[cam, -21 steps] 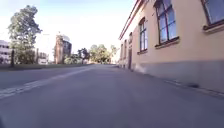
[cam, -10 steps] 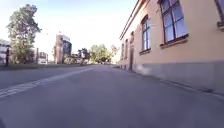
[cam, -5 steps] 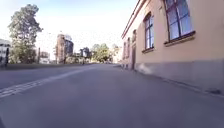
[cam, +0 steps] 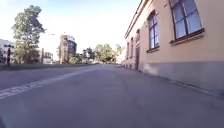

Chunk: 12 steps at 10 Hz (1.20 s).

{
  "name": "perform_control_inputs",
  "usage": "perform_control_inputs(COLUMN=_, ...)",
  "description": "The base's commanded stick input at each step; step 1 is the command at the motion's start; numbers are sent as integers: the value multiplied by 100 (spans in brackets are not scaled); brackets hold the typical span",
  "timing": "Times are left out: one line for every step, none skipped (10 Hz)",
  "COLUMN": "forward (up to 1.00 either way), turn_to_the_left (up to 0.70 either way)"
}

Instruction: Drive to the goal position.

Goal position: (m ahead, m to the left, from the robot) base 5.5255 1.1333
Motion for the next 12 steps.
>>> perform_control_inputs(forward=50, turn_to_the_left=0)
perform_control_inputs(forward=50, turn_to_the_left=0)
perform_control_inputs(forward=50, turn_to_the_left=0)
perform_control_inputs(forward=50, turn_to_the_left=0)
perform_control_inputs(forward=50, turn_to_the_left=0)
perform_control_inputs(forward=50, turn_to_the_left=0)
perform_control_inputs(forward=50, turn_to_the_left=0)
perform_control_inputs(forward=50, turn_to_the_left=0)
perform_control_inputs(forward=50, turn_to_the_left=0)
perform_control_inputs(forward=50, turn_to_the_left=0)
perform_control_inputs(forward=50, turn_to_the_left=0)
perform_control_inputs(forward=50, turn_to_the_left=0)
